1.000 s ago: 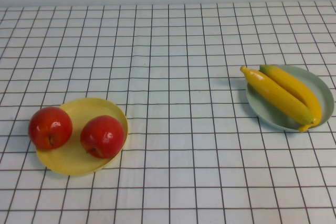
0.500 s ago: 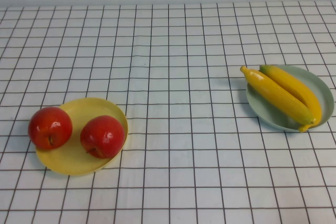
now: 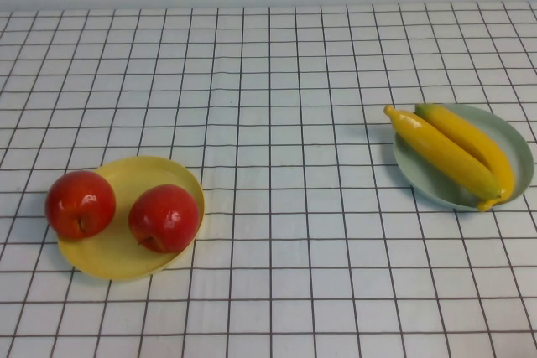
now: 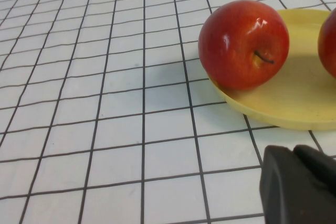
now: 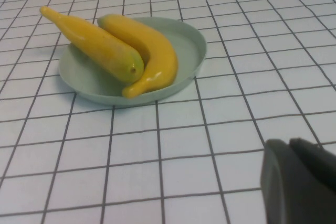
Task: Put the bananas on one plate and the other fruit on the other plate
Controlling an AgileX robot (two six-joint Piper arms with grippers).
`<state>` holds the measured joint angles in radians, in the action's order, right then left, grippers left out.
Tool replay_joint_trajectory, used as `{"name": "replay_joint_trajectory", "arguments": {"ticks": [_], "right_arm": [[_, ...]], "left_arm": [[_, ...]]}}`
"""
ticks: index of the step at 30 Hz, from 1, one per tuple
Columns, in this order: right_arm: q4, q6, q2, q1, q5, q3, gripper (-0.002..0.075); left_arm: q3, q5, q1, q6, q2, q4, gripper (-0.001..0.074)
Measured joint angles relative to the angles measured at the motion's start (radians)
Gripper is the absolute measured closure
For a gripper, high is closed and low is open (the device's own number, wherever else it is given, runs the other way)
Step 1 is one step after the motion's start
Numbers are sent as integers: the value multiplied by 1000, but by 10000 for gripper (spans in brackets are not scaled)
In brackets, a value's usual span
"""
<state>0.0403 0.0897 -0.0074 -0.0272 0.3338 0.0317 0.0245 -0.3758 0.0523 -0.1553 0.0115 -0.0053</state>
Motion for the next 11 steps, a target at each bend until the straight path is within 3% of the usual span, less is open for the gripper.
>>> {"name": "replay_joint_trajectory", "arguments": {"ticks": [11], "right_arm": [[-1,8,0,-2,0,0,741]], "left_arm": [[0,0,0,0,0,0,738]]}}
